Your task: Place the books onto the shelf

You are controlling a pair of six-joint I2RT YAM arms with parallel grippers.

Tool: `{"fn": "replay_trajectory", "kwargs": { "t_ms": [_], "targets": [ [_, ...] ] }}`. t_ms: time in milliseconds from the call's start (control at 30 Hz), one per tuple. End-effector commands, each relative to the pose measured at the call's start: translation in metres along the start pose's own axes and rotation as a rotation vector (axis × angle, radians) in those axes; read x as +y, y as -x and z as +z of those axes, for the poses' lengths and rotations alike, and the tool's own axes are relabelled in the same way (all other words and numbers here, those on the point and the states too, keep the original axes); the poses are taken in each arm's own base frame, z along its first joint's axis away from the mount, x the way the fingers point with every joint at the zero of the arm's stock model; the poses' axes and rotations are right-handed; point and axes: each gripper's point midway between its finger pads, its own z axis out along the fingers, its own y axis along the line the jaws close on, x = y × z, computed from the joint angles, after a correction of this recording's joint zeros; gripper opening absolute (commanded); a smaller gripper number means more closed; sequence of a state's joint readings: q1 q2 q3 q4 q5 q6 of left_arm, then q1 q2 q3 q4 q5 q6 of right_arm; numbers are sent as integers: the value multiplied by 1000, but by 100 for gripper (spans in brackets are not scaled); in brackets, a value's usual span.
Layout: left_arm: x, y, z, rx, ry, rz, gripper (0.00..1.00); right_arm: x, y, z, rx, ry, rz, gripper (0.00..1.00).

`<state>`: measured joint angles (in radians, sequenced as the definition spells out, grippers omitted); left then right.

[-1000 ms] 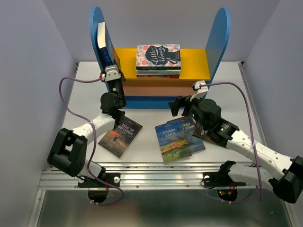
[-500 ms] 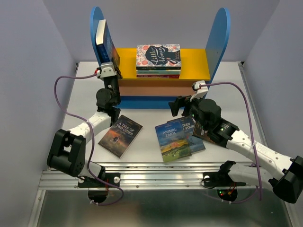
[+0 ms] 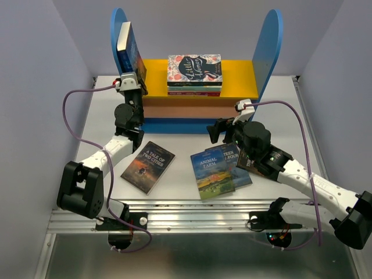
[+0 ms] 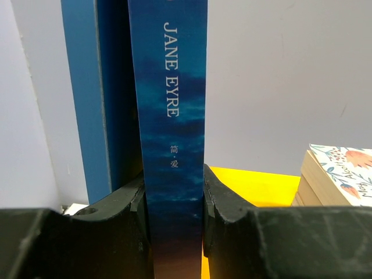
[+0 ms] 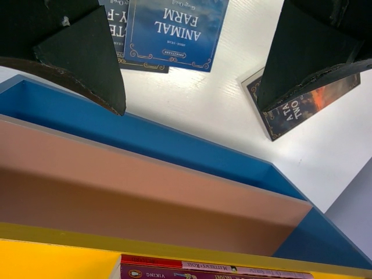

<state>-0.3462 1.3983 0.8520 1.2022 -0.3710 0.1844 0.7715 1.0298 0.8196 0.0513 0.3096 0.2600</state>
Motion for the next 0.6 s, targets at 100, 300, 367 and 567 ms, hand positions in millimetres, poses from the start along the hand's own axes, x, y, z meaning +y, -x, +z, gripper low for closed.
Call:
{"fn": "replay_trajectory", "kwargs": {
  "t_ms": [100, 300, 367, 567],
  "targets": [
    [6, 55, 13, -125, 2, -65, 18, -1, 5, 0, -23, 0, -11, 100],
    [2, 48, 14, -98, -29, -44, 21, -1, 6, -1, -26, 2, -13, 100],
    [1, 47, 13, -95, -33, -36, 28, -3, 4, 0, -23, -3, -16, 100],
    [2, 43, 6, -84, -47, -35, 36, -3, 3, 0, -20, -4, -17, 100]
  ]
}}
